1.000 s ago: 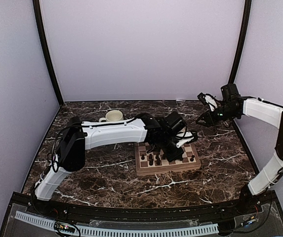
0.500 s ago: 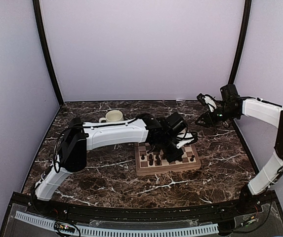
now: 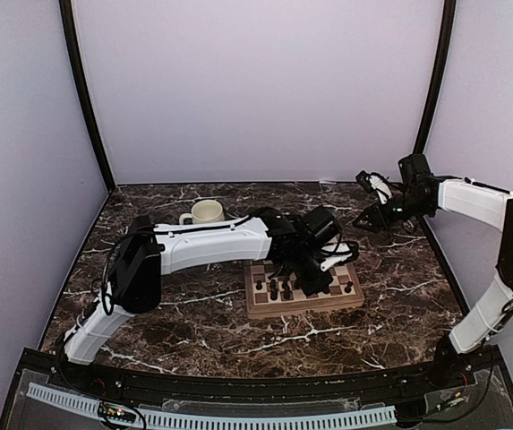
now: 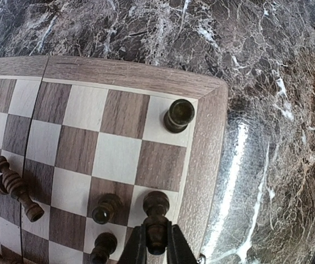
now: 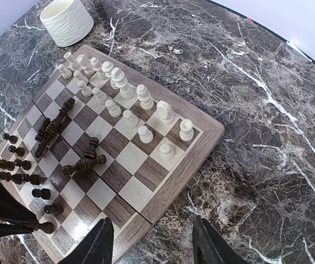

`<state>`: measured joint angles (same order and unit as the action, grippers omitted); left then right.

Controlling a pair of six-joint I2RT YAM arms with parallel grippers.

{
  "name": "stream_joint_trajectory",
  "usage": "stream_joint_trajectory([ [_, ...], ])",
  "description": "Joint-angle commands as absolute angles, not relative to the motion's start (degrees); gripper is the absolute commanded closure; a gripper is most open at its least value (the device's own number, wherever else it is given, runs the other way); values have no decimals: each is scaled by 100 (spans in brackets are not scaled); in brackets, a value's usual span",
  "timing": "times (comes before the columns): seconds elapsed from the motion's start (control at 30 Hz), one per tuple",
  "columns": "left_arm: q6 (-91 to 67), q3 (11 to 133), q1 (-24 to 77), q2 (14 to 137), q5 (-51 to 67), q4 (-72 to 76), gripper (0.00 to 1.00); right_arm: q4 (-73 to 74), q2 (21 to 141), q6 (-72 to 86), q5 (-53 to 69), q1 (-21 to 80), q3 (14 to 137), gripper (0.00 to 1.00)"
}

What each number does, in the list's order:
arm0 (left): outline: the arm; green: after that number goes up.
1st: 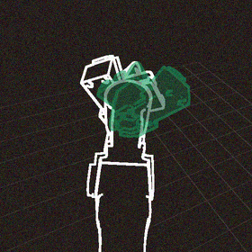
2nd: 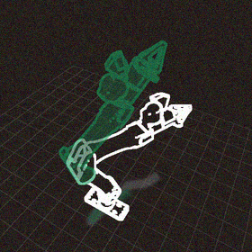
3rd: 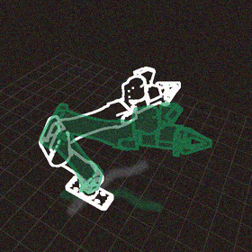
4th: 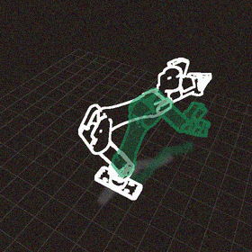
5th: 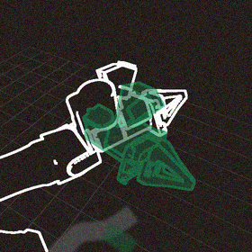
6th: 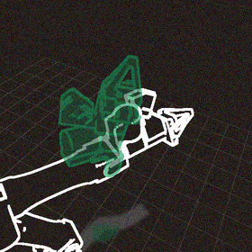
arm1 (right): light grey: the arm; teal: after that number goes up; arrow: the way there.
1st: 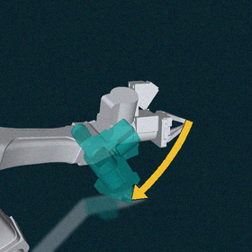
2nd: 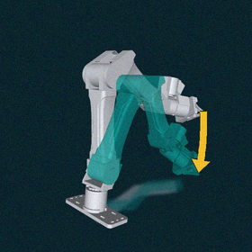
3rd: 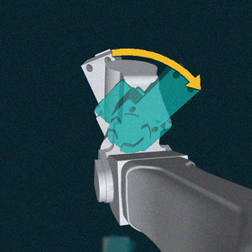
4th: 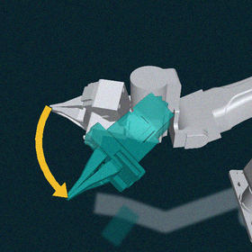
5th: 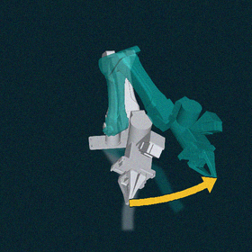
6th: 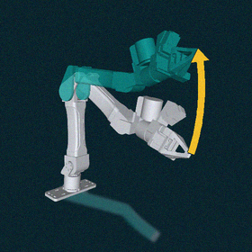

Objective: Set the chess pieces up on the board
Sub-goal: Place the bishop on c8.

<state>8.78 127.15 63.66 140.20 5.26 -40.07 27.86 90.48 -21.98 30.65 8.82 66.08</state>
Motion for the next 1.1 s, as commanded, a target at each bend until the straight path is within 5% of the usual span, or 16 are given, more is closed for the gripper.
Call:
stream_joint_trajectory([
  [0.0,968,12993,6413,14037,442,-4367,92,2742,9110,-2230,3186,861,6574,49],
  [0.6,969,13025,6416,14016,458,-4598,89,2777,9146,-2258,3218,872,6592,48],
  [0.87,894,13025,6416,14020,434,-4531,67,2781,9146,-2262,3234,870,6592,48],
  [1.07,870,13034,6416,14013,458,-4481,63,2794,9149,-2263,3235,875,6592,47],
])
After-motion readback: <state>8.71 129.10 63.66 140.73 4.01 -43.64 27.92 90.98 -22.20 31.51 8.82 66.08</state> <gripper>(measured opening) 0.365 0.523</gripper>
